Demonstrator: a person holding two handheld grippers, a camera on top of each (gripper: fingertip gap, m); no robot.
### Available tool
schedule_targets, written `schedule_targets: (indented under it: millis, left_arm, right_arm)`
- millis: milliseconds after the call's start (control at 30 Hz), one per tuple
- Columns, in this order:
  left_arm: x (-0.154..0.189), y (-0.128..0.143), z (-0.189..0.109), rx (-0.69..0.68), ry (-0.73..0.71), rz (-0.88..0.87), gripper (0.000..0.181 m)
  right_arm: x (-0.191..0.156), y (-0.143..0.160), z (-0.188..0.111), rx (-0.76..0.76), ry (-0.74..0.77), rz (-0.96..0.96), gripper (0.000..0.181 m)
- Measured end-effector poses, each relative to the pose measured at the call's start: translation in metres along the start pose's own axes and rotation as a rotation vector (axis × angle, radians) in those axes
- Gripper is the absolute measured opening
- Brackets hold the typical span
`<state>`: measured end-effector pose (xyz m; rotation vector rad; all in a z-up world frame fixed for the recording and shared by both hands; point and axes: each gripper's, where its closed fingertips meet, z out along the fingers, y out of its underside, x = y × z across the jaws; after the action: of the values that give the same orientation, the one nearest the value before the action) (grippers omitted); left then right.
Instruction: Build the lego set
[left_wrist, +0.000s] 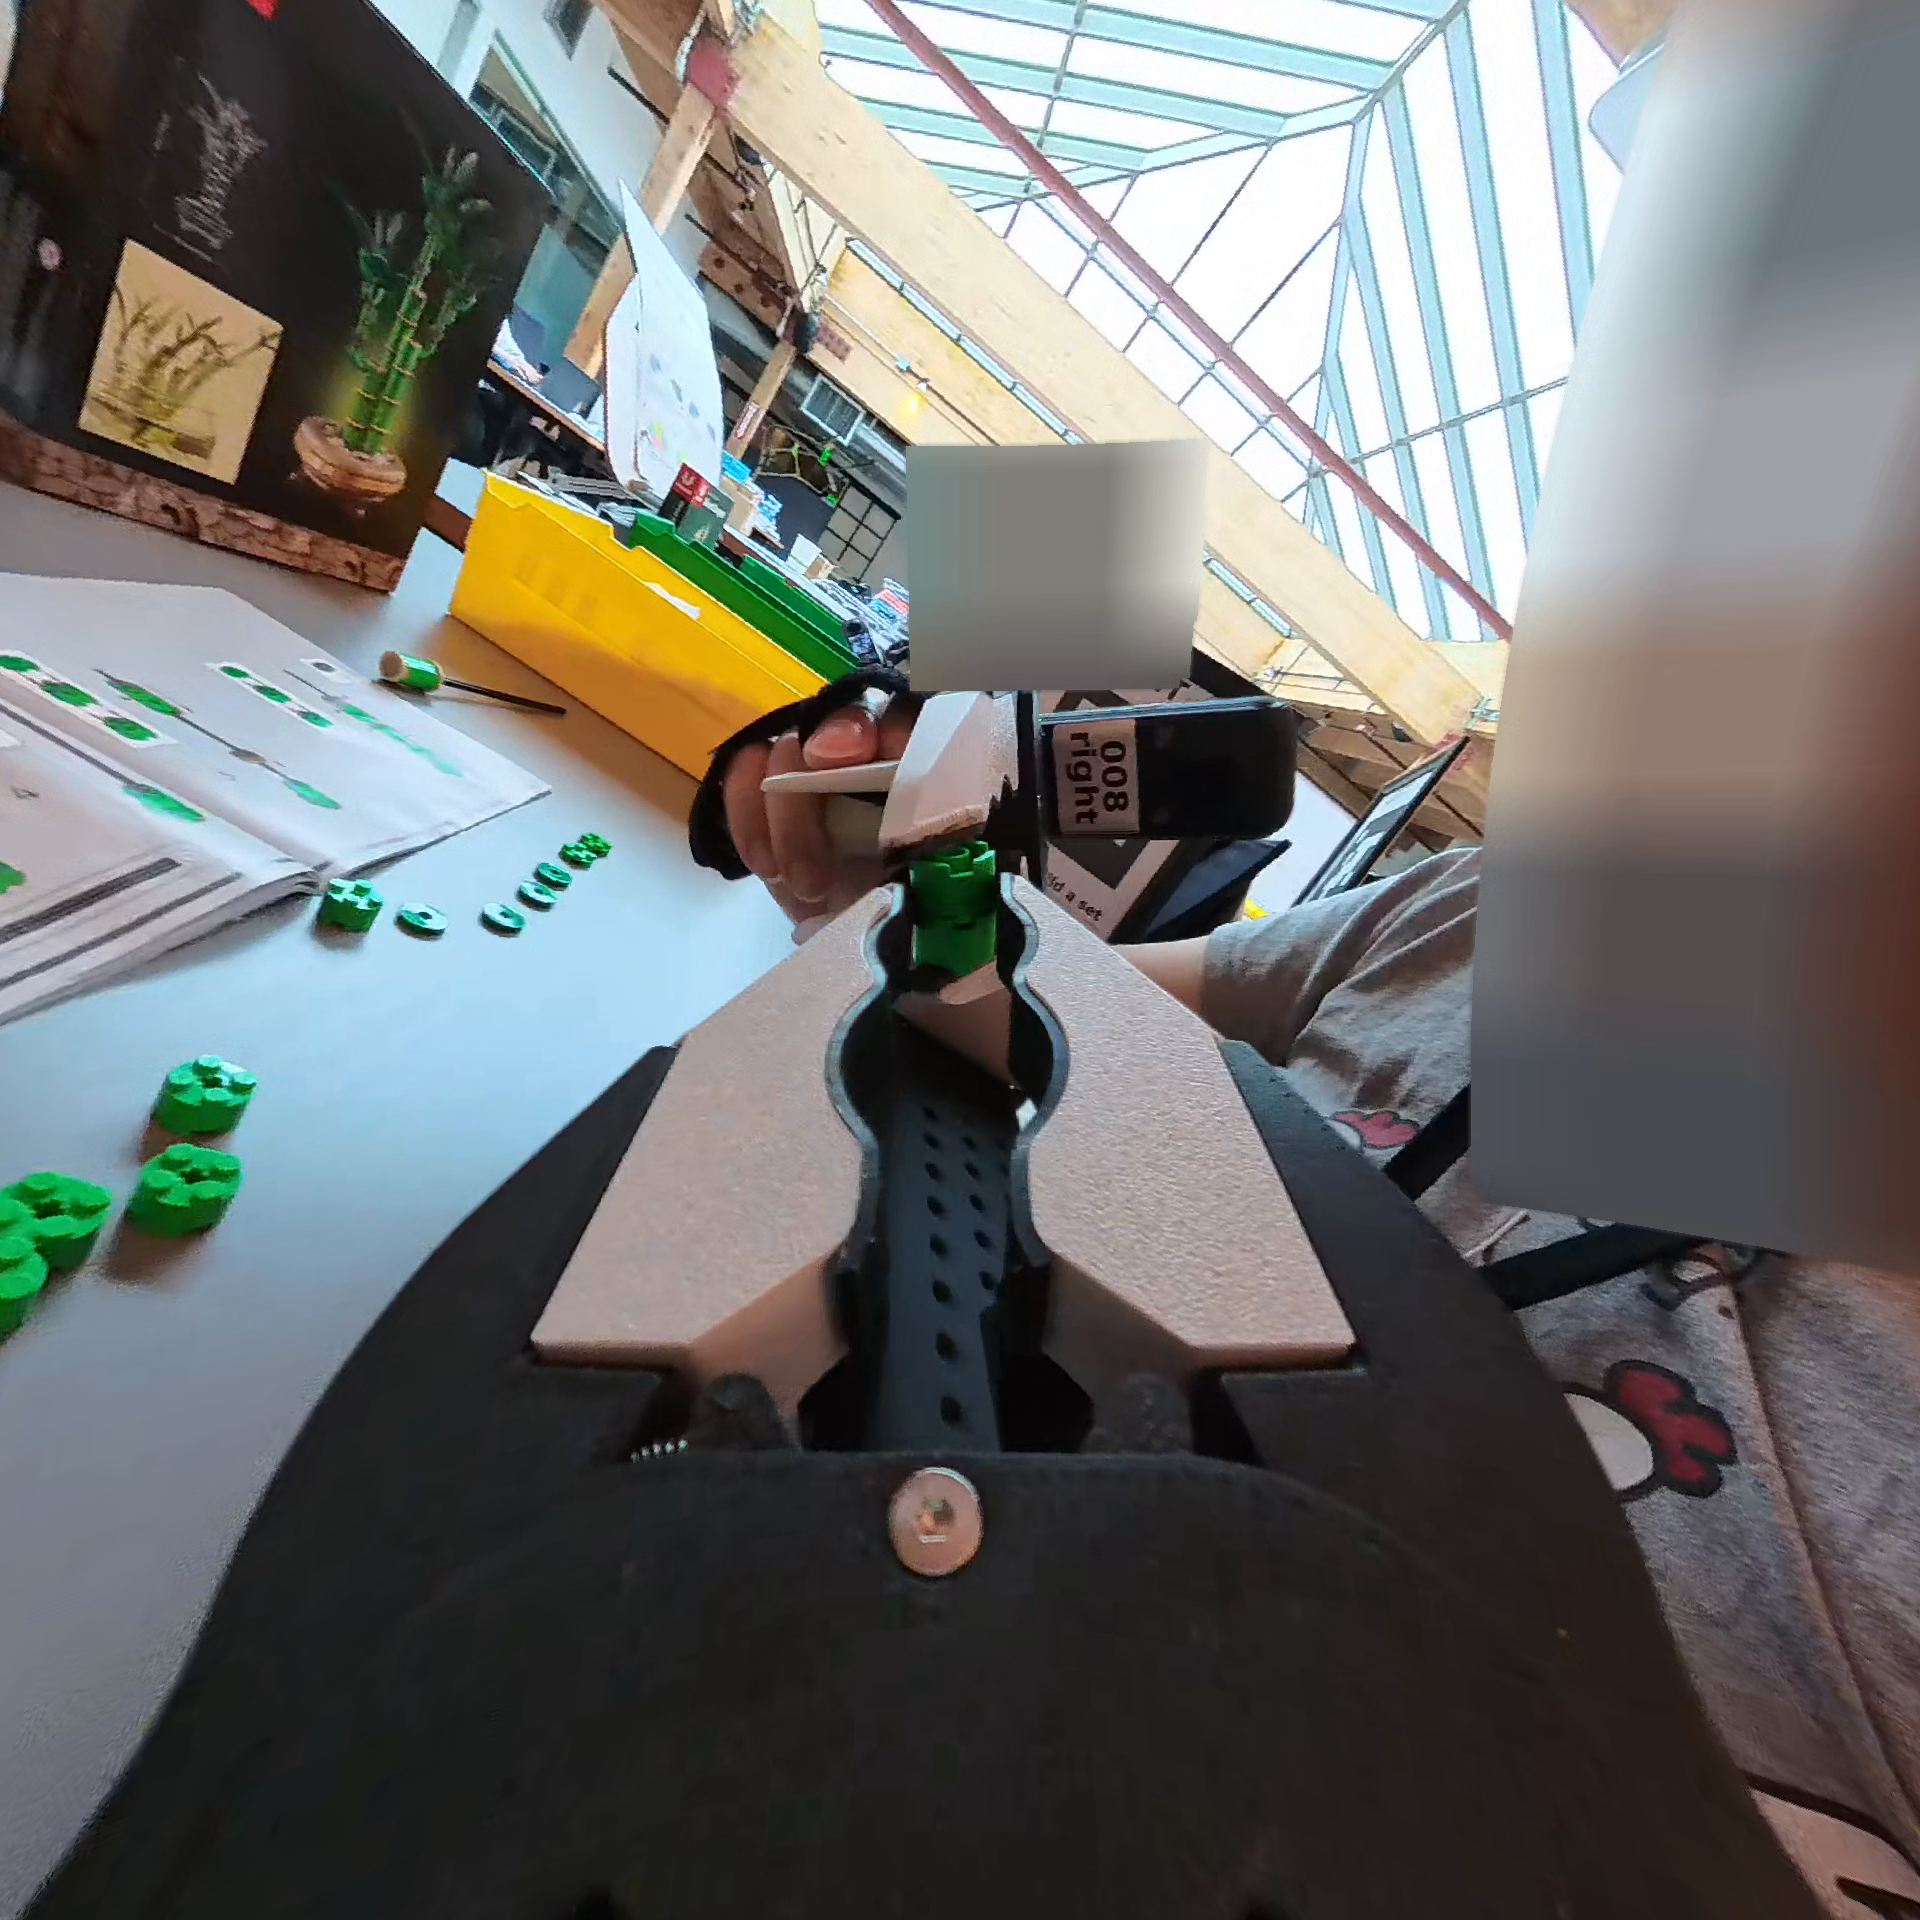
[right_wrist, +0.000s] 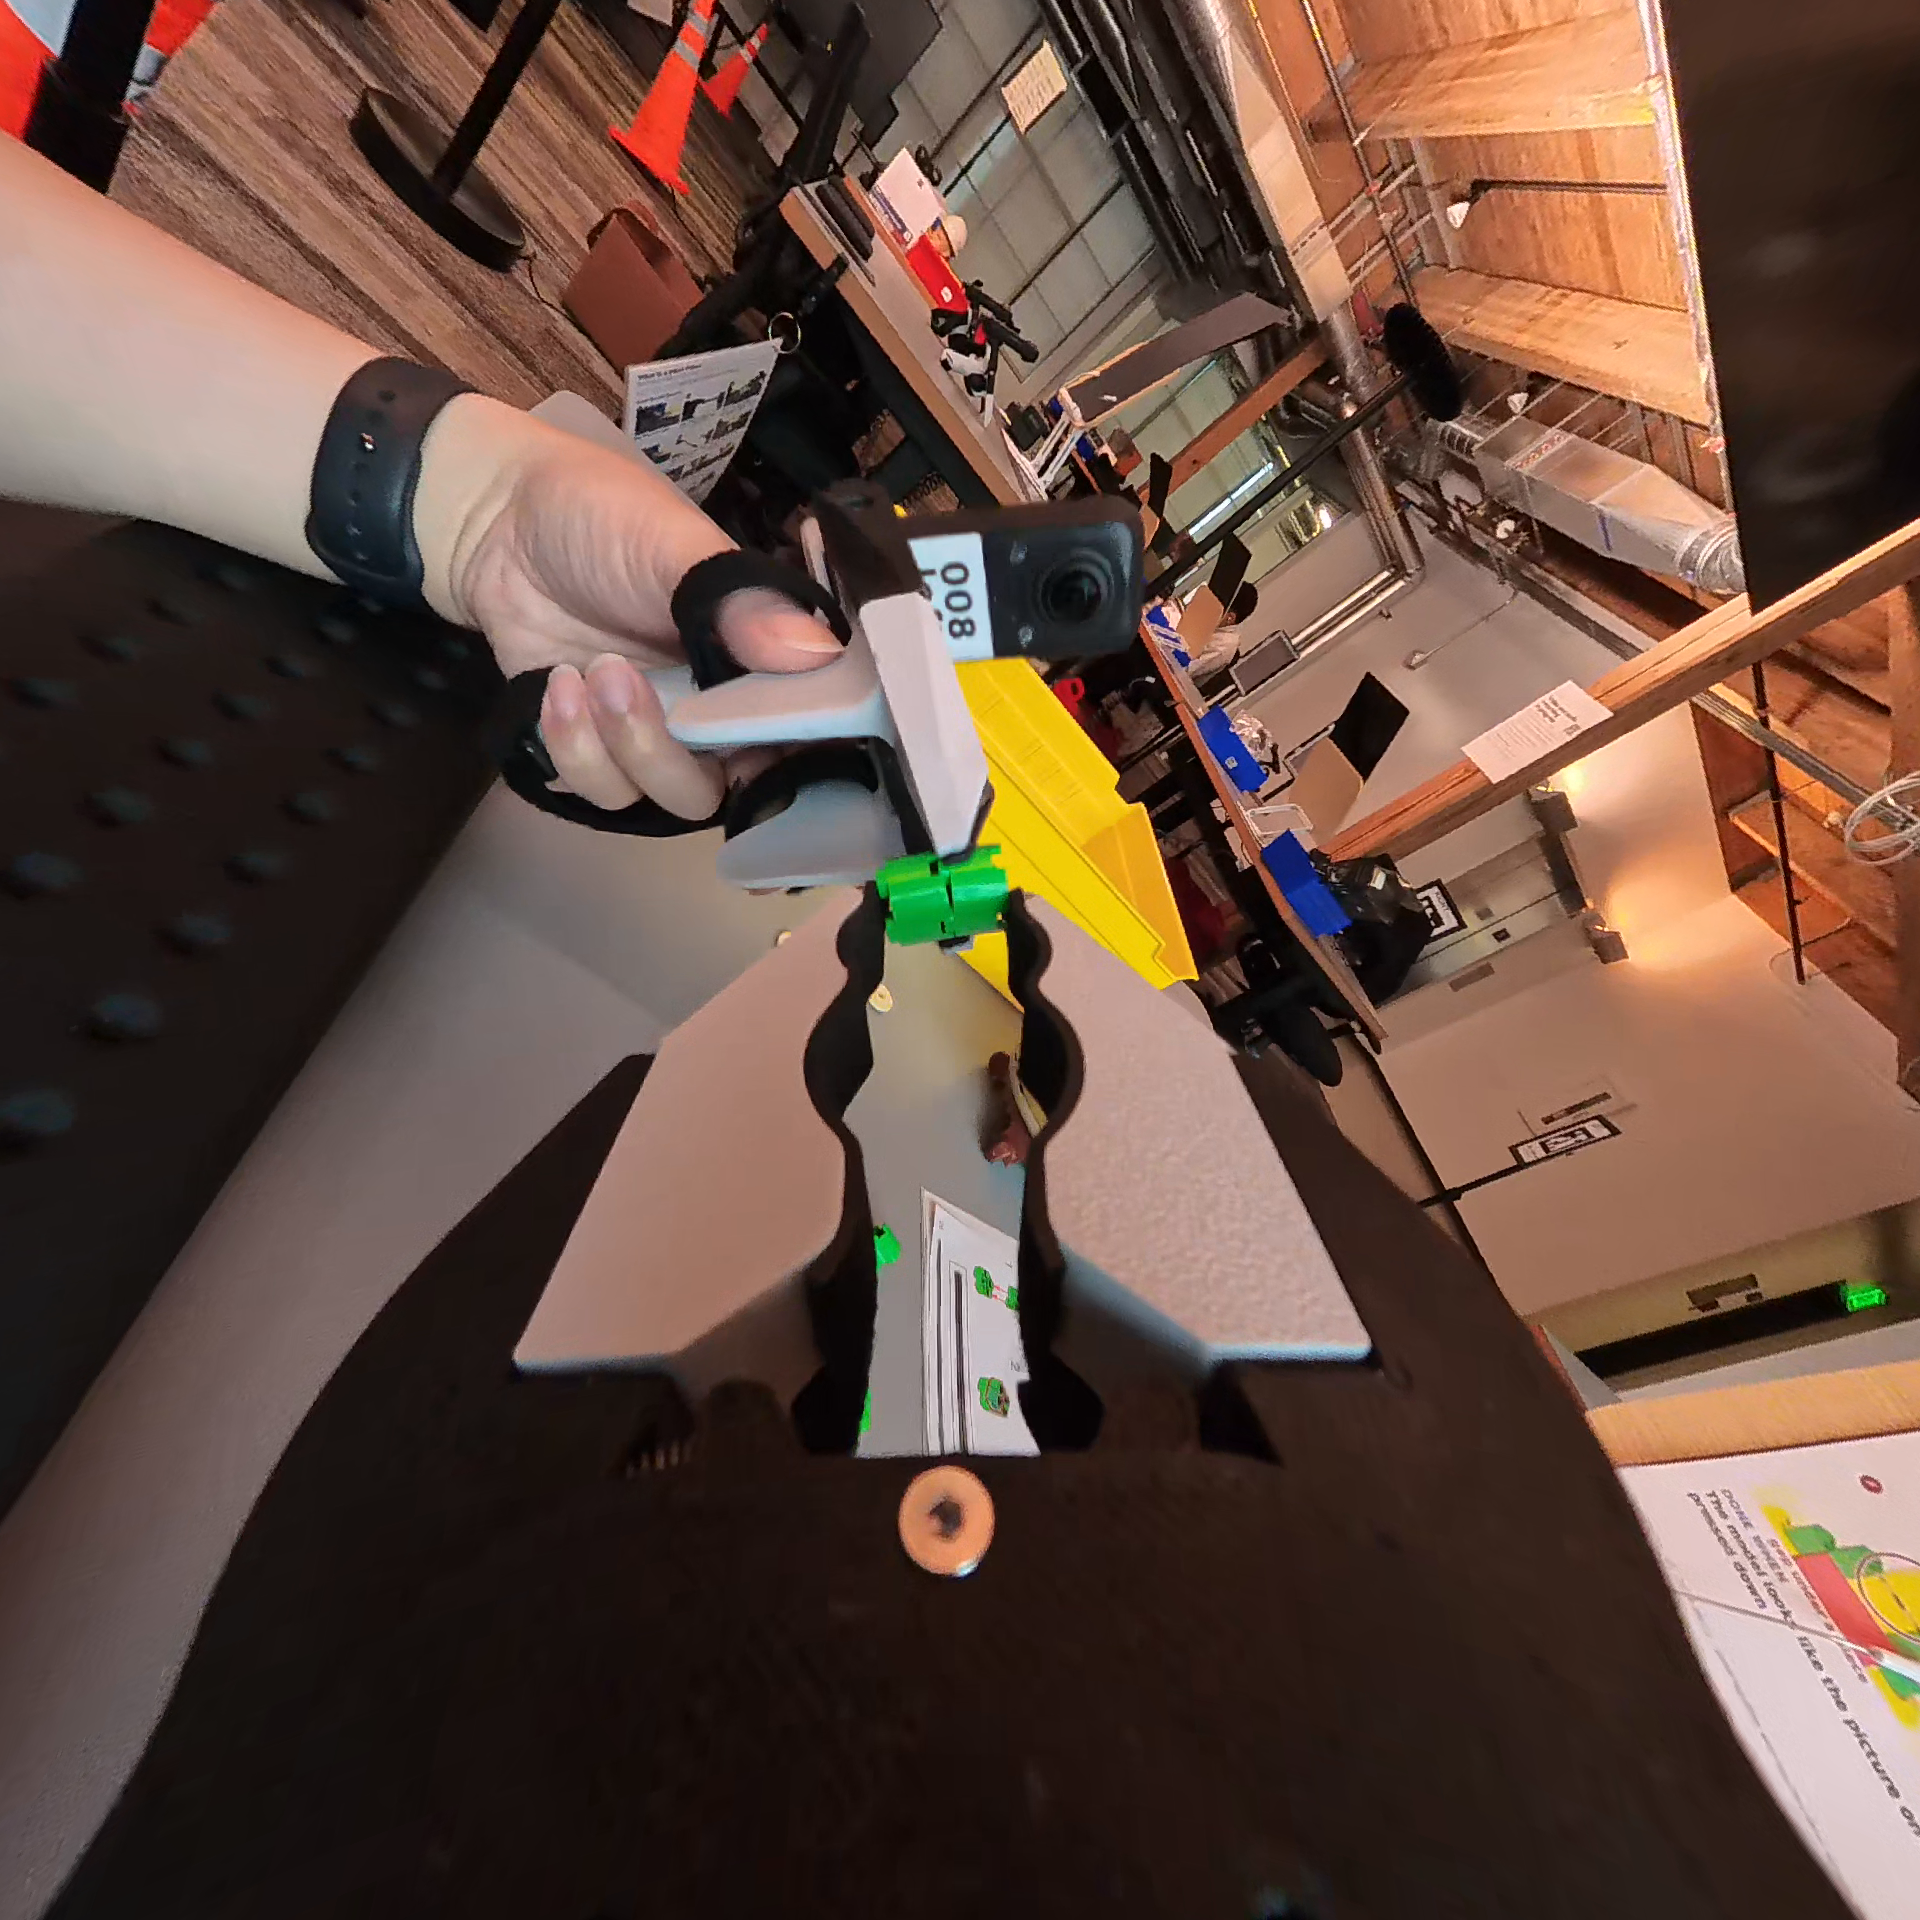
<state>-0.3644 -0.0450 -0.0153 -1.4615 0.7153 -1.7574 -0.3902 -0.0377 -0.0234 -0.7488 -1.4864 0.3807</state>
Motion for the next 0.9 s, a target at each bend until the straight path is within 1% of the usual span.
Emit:
schedule_targets:
  millis: [67, 200, 267, 333, 400, 467, 500, 567, 600, 700, 800, 900]
  left_arm:
    - [-0.005, -0.001, -0.001, -0.001, -0.043, 0.034, 0.013]
    - [-0.011, 0.001, 0.005, -0.018, -0.084, 0.031, 0.013]
    - [-0.019, 0.006, 0.012, -0.060, -0.150, 0.058, 0.012]
    - [-0.022, 0.012, 0.021, -0.112, -0.183, 0.083, 0.013]
    - [-0.027, 0.018, 0.030, -0.152, -0.209, 0.084, 0.013]
    - [-0.032, 0.019, 0.034, -0.158, -0.237, 0.075, 0.013]
    - [-0.033, 0.019, 0.035, -0.153, -0.244, 0.073, 0.013]
    - [-0.034, 0.017, 0.035, -0.129, -0.240, 0.056, 0.013]
    - [-0.033, 0.017, 0.035, -0.115, -0.230, 0.040, 0.013]
    - [-0.036, 0.015, 0.035, -0.086, -0.245, 0.024, 0.013]
    - [-0.041, 0.015, 0.035, -0.077, -0.285, 0.038, 0.013]
    - [-0.043, 0.015, 0.035, -0.069, -0.293, 0.028, 0.013]
  right_arm:
    - [0.001, 0.006, 0.003, -0.028, 0.007, 0.016, 0.024]
    - [0.005, 0.027, 0.014, -0.154, 0.041, 0.007, 0.051]
    - [0.004, 0.041, 0.020, -0.235, 0.049, -0.017, 0.057]
    - [0.004, 0.051, 0.023, -0.298, 0.060, -0.055, 0.060]
    - [0.004, 0.060, 0.025, -0.355, 0.066, -0.084, 0.062]
    - [0.004, 0.067, 0.026, -0.399, 0.068, -0.103, 0.062]
    - [0.005, 0.069, 0.026, -0.415, 0.070, -0.106, 0.061]
    - [0.005, 0.072, 0.025, -0.437, 0.067, -0.103, 0.053]
    - [0.005, 0.075, 0.025, -0.452, 0.068, -0.101, 0.052]
    - [0.006, 0.079, 0.026, -0.489, 0.079, -0.110, 0.042]
    - [0.008, 0.087, 0.026, -0.535, 0.096, -0.093, 0.042]
    - [0.008, 0.089, 0.027, -0.541, 0.102, -0.062, 0.042]
